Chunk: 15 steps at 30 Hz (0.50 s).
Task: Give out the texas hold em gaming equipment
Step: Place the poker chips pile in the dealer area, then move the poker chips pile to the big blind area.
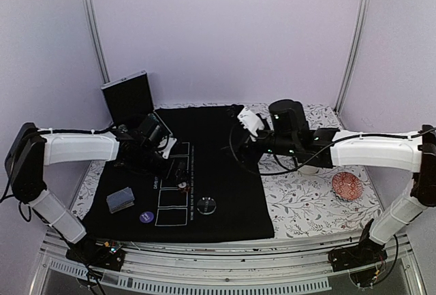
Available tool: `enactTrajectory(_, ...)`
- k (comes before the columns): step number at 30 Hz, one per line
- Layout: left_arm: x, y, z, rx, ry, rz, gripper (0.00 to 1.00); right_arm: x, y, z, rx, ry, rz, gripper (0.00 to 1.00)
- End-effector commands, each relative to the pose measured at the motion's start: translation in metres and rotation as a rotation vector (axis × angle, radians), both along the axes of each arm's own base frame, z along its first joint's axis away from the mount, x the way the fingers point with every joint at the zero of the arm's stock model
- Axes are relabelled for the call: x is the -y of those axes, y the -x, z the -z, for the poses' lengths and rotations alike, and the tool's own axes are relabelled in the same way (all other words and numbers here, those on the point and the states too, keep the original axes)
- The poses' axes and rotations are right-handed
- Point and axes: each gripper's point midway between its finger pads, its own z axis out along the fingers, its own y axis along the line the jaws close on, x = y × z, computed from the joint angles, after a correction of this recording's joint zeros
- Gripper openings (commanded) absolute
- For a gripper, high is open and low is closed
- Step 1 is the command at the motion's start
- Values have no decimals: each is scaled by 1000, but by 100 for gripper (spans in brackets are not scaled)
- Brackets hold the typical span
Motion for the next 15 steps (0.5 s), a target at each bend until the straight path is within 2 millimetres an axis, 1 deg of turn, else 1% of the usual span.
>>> enactTrajectory(1,3,6,31,-31,-184,36,98,67,-27,10,-96,-83,314,99)
enactTrajectory(3,11,5,38,-38,-211,58,98,75,-20,17,-99,-71,314,99)
enactTrajectory(4,15,5,41,-41,-219,69,98,79,-17,24,-106,-59,314,99)
enactTrajectory(6,20,5,46,-46,-229,78,98,82,-13,31,-120,-52,313,99)
enactTrajectory(10,21,3,55,-56,-254,77,97,81,-6,42,-157,-52,292,99)
enactTrajectory(12,23,4,59,-68,-269,86,94,81,-5,46,-169,-48,292,99)
enactTrajectory(15,25,10,66,-85,-305,105,85,81,-4,52,-178,-38,291,99)
